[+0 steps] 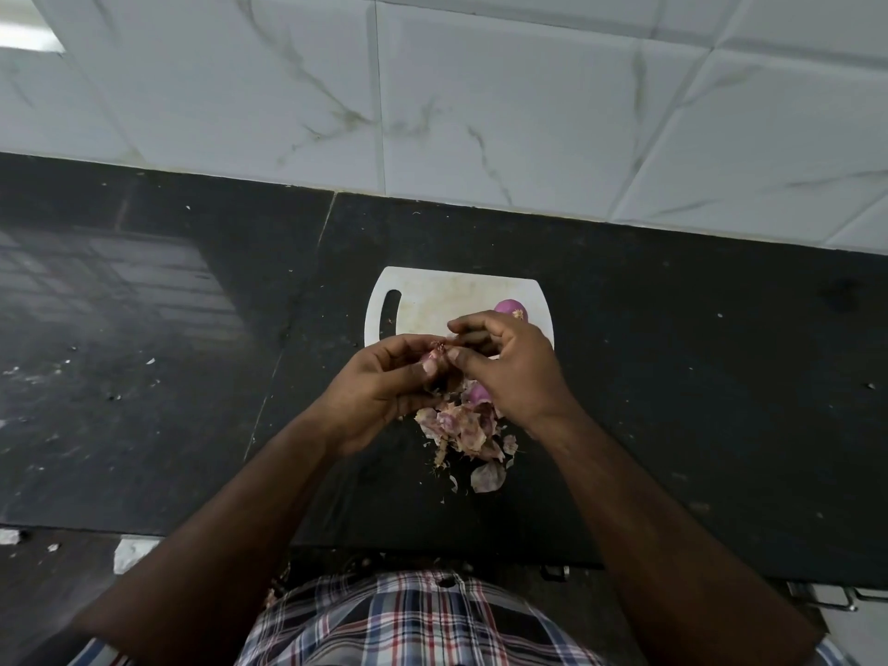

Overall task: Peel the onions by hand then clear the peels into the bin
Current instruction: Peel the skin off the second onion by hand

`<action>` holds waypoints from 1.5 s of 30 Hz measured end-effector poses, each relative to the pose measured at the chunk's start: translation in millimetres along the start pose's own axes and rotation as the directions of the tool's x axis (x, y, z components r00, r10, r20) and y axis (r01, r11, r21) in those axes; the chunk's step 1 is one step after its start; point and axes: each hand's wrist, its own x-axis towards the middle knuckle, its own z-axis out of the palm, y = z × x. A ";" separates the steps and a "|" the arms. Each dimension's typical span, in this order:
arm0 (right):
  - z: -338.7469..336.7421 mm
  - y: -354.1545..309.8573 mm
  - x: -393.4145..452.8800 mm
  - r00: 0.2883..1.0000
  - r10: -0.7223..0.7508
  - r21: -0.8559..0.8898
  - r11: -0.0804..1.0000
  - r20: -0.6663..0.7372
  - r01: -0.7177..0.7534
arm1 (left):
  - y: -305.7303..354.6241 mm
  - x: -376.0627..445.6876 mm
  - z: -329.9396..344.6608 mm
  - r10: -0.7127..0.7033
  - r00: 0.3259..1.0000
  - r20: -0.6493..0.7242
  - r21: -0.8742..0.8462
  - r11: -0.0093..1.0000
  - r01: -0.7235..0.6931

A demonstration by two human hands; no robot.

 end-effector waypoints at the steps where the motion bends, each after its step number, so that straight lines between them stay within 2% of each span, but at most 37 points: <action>1: 1.9 -1.0 -0.9 0.999 -0.008 0.001 1.000 -0.034 0.008 | 0.3 0.4 1.2 0.009 1.000 -0.007 0.024 1.000 -0.009; 4: 8.3 -0.5 -3.0 0.996 -0.007 0.007 1.000 -0.088 0.007 | -1.7 1.4 2.4 0.038 0.999 -0.029 0.080 0.996 -0.035; 8: 7.8 12.1 -3.2 0.991 0.042 -0.082 0.995 -0.129 -0.052 | -2.0 -0.4 0.7 0.063 0.998 -0.016 0.025 0.998 -0.063; 11: 1.2 23.0 -4.6 0.996 0.080 -0.156 0.984 -0.047 -0.087 | 0.1 -1.8 -2.8 0.065 0.998 -0.024 -0.003 0.998 -0.065; 14: -2.6 20.9 -5.9 1.000 0.013 -0.225 0.974 0.006 -0.012 | -2.5 -2.0 -5.3 0.047 0.999 -0.010 -0.036 0.998 -0.047; 18: 1.4 9.2 -4.5 0.998 -0.024 -0.116 0.993 0.054 0.030 | -5.2 -1.7 -4.6 0.023 1.000 0.017 -0.039 0.999 -0.022; 21: 6.3 6.8 -2.5 1.000 -0.007 -0.152 0.988 0.024 0.011 | -5.4 -1.4 -4.1 0.011 1.000 0.022 -0.017 1.000 -0.010; 27: 10.5 13.3 -0.3 0.999 0.034 -0.279 0.959 -0.030 -0.041 | -3.4 -4.9 -3.8 0.036 0.996 0.084 -0.080 0.996 -0.029; 31: -0.2 21.9 -2.3 0.996 0.091 -0.288 0.954 0.004 -0.086 | 1.2 -5.6 -8.2 0.041 0.998 0.057 -0.062 0.997 -0.038; 35: -9.0 21.5 -4.3 0.997 0.075 -0.235 0.970 0.027 -0.067 | 0.1 -4.9 -9.5 0.016 1.000 0.021 -0.062 0.998 -0.015; 39: -9.7 9.3 -4.5 0.989 0.103 0.018 0.994 0.102 -0.106 | 0.5 -4.0 -9.0 0.001 1.000 0.016 -0.061 0.998 0.000; 42: -3.8 5.1 -7.8 0.989 0.043 -0.034 0.999 0.142 -0.038 | 0.3 -3.1 -7.6 -0.007 0.999 0.031 -0.072 0.997 0.009; 45: 2.4 7.7 -10.5 0.996 0.015 -0.044 0.999 0.092 -0.011 | -0.4 -3.0 -6.1 -0.010 1.000 0.017 -0.069 0.998 0.011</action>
